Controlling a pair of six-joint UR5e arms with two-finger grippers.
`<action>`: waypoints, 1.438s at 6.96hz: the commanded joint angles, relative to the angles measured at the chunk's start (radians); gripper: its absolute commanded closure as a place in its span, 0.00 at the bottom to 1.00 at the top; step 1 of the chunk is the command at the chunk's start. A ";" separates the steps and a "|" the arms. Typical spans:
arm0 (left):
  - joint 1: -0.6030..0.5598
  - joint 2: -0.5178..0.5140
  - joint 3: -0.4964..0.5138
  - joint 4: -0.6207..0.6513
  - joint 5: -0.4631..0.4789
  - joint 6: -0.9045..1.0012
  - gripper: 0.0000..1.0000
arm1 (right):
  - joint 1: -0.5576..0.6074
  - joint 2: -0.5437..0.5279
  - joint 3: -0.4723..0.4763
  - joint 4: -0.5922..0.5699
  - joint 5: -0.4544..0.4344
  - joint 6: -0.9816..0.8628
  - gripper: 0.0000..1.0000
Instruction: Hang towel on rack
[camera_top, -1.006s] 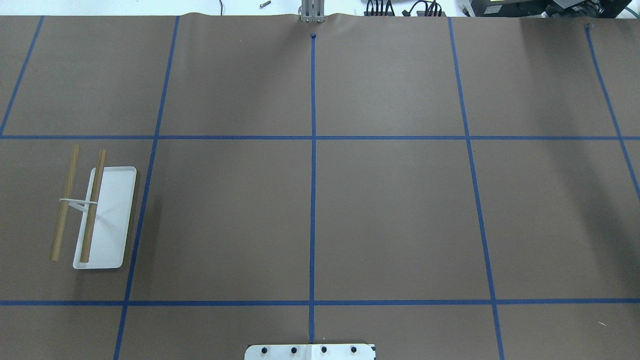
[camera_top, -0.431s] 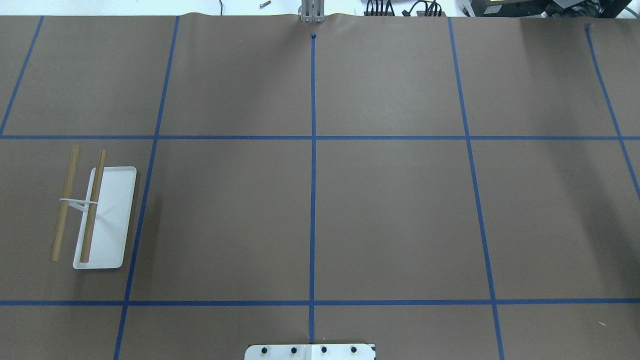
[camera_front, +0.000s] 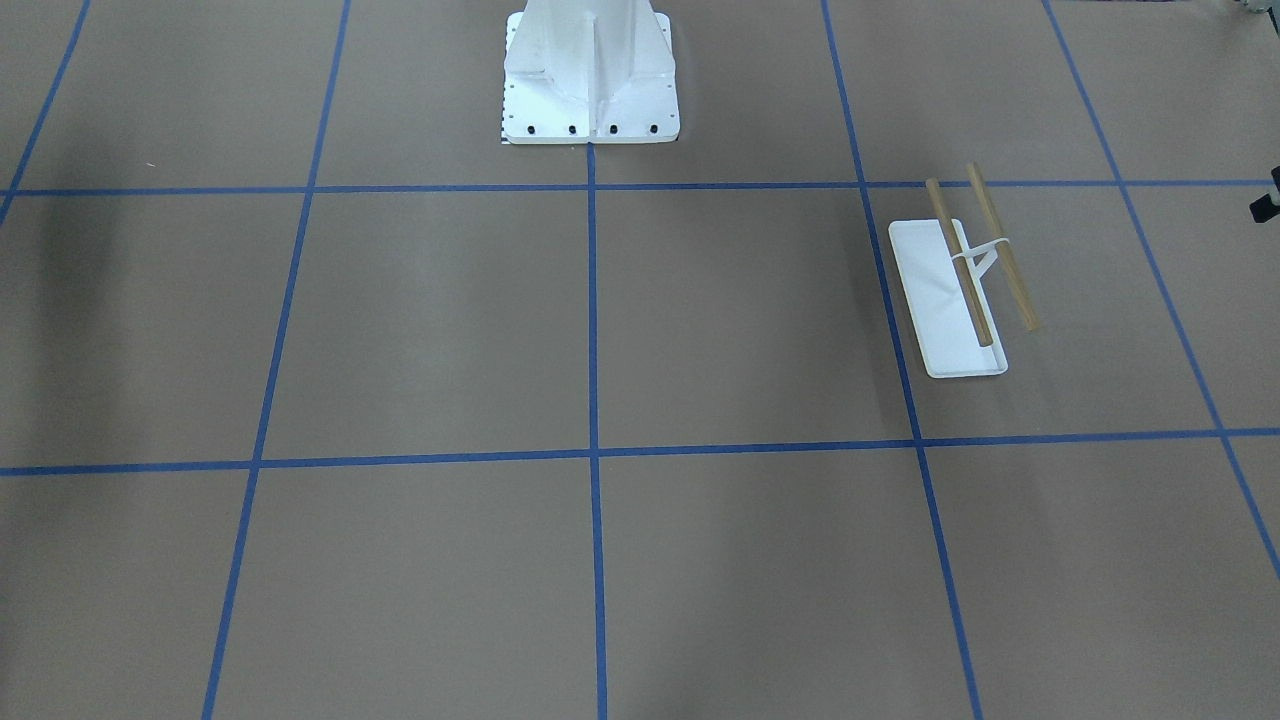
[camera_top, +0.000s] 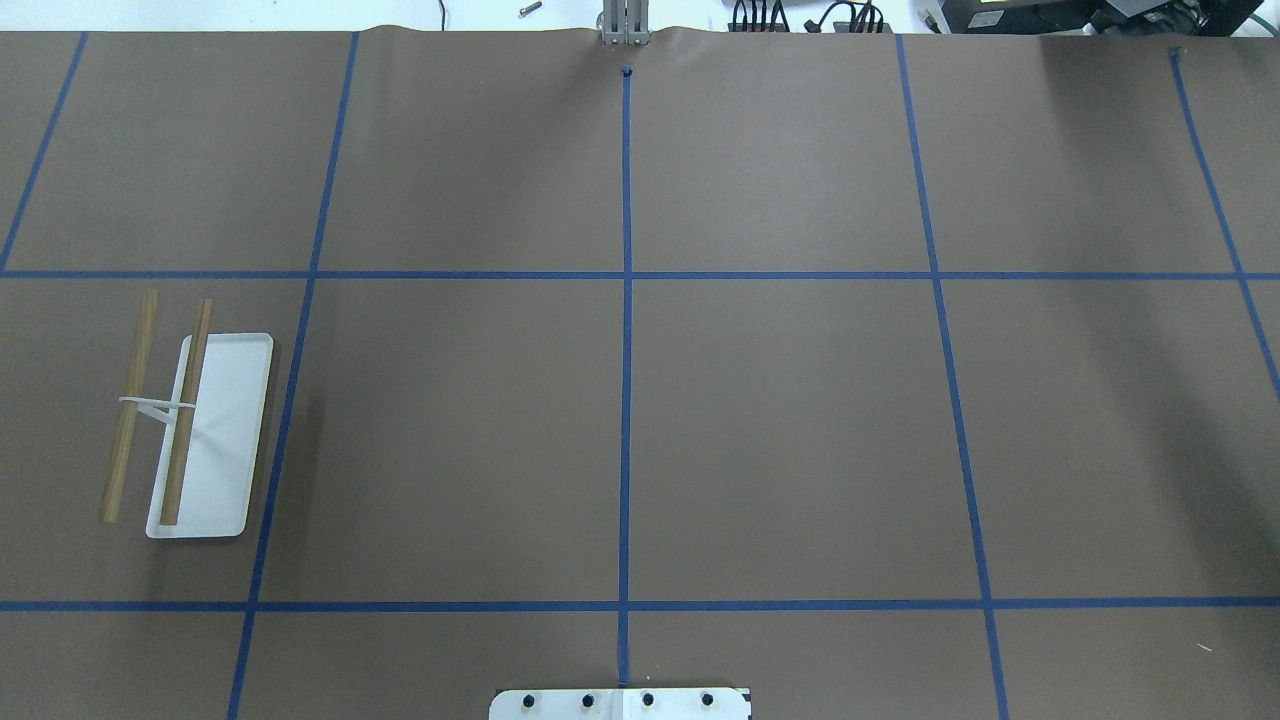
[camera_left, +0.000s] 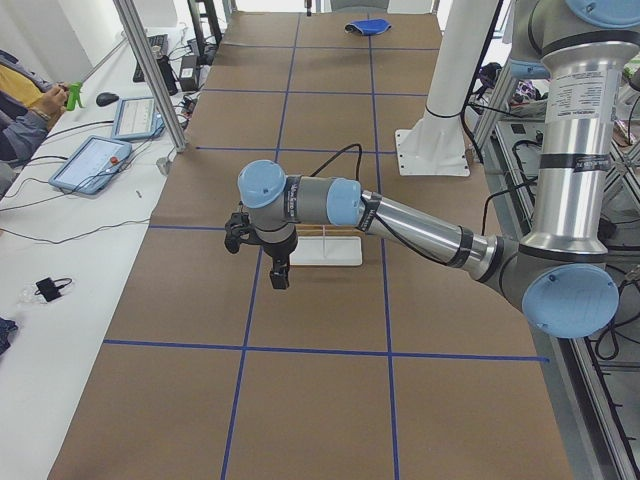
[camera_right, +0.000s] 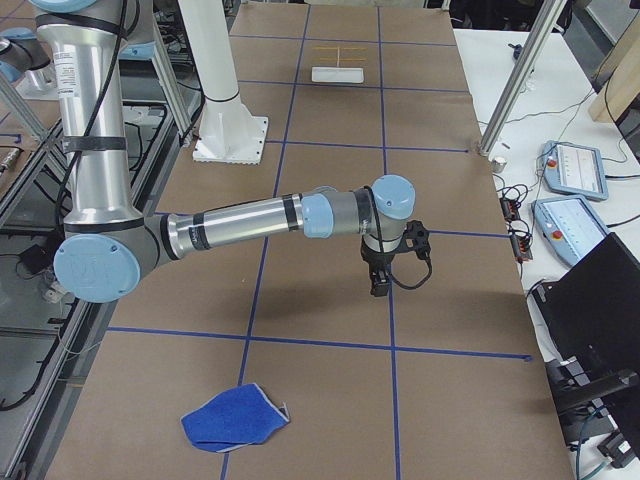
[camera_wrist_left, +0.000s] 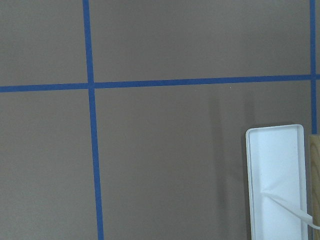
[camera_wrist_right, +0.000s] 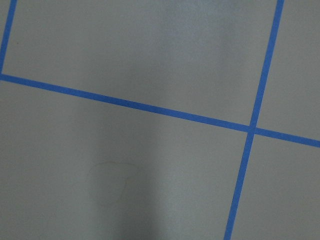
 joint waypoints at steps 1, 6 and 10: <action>0.000 0.000 0.000 0.000 0.000 0.000 0.02 | -0.015 -0.074 -0.054 0.051 -0.007 -0.006 0.00; -0.003 0.000 -0.076 0.002 0.000 -0.060 0.02 | 0.002 -0.161 -0.322 0.249 -0.017 -0.104 0.11; -0.009 0.009 -0.116 0.002 0.000 -0.089 0.02 | 0.023 -0.205 -0.361 0.249 -0.084 -0.115 0.18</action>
